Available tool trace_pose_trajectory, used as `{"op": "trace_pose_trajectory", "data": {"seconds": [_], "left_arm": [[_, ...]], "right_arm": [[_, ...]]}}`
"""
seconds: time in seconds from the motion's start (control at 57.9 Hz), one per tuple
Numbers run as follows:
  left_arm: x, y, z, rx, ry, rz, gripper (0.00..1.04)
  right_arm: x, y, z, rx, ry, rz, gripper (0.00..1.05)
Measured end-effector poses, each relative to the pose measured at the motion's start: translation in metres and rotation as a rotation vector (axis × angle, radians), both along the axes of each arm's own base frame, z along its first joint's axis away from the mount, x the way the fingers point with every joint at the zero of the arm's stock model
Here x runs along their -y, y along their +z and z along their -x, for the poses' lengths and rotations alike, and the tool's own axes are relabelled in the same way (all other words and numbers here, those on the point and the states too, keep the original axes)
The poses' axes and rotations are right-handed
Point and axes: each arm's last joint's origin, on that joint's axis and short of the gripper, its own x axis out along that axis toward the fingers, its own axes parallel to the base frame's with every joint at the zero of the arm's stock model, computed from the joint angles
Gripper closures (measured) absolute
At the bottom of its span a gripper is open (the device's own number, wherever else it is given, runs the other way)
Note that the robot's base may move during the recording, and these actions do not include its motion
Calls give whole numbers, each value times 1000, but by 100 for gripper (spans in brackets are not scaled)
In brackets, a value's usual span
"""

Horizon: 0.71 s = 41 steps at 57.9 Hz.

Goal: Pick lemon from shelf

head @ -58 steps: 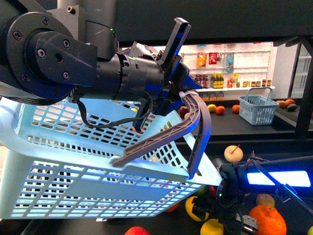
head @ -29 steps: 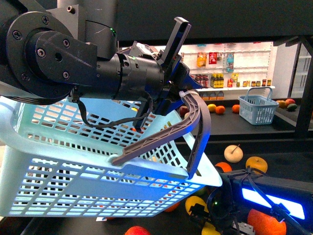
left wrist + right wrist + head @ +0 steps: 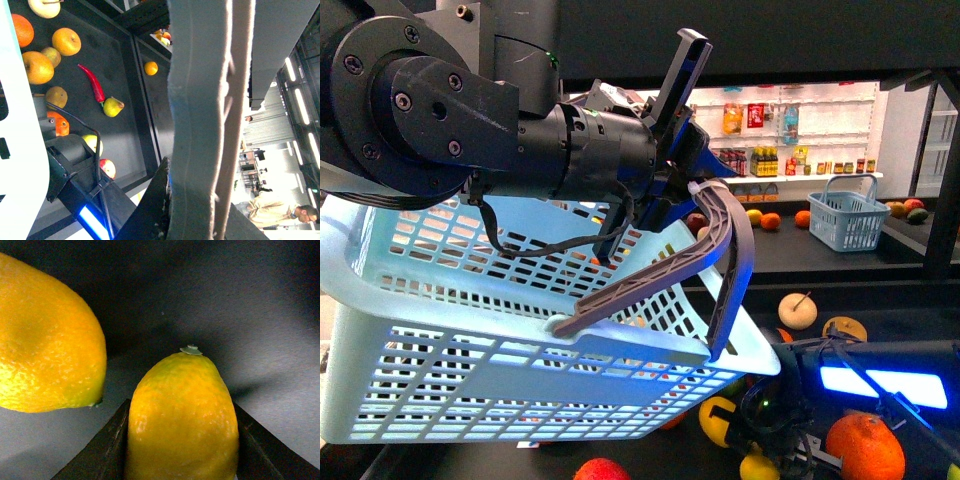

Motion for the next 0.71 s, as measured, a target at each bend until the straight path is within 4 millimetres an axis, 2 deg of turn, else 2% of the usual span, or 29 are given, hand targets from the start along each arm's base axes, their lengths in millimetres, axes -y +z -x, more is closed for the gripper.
{"op": "trace_pose_trajectory", "data": {"seconds": [0.207, 0.328, 0.466, 0.552, 0.604, 0.639, 0.708], "left_arm": [[1, 4, 0, -9, -16, 20, 96], [3, 4, 0, 1, -20, 13, 96], [1, 3, -1, 8, 6, 5, 96], [0, 3, -2, 12, 12, 2, 96], [0, 3, -2, 11, 11, 3, 96], [0, 3, -2, 10, 7, 4, 96], [1, 3, -1, 9, -5, 6, 96]], "right_arm": [[42, 25, 24, 9, -21, 43, 57], [71, 50, 39, 40, -33, 88, 57], [119, 106, 58, 125, -58, 132, 57], [139, 137, 63, 177, -70, 122, 57], [146, 156, 66, 215, -73, 109, 57], [150, 177, 67, 260, -69, 92, 57], [150, 203, 69, 311, -55, 68, 57]]}}
